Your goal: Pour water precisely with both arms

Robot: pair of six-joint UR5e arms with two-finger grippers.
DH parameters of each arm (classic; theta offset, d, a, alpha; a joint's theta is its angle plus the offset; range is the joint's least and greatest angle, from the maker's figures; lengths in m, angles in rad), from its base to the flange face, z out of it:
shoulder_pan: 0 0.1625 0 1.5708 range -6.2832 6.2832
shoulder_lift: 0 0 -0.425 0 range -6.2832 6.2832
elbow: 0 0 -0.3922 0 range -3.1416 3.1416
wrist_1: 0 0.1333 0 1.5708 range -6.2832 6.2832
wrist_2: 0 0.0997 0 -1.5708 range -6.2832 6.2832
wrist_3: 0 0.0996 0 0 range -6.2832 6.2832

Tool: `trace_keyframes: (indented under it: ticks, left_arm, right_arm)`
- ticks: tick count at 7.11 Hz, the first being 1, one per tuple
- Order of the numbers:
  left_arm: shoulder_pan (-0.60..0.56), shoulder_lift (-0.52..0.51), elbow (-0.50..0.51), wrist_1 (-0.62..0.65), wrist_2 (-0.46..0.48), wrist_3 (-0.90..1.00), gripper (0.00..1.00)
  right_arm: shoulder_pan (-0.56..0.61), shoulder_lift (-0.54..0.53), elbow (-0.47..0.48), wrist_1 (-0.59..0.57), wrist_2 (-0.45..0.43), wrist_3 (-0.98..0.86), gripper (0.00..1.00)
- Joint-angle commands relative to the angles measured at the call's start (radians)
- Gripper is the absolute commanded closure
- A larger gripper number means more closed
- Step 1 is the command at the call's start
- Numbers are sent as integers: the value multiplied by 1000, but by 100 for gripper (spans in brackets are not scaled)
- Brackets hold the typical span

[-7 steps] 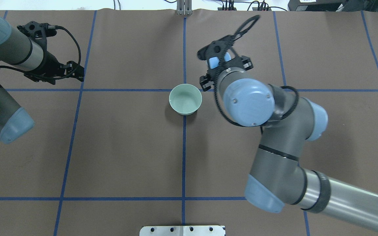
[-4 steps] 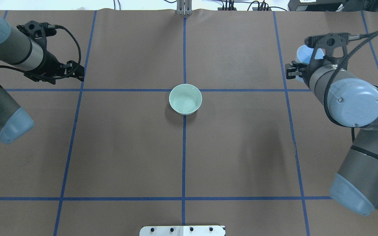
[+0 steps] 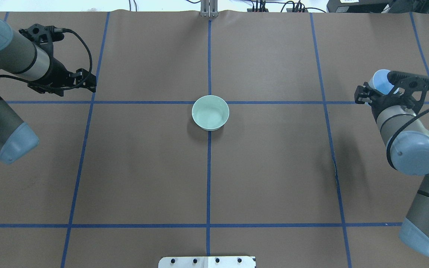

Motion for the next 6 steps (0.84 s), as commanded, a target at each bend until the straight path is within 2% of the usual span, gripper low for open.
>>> trace_keyframes:
  ticks: [1,4,6]
  left_arm:
    - [0,-1,-2,0,1,-15,0]
    - [3,1,-1,0,1,-16,0]
    - [3,1,1,0,1,-15,0]
  right_arm:
    - [-66,-51,-98,139,-91,9,100]
    - [-120,-62,-121,140,-131,10,100]
    - [-157,-16,-150,141,-143,48,100]
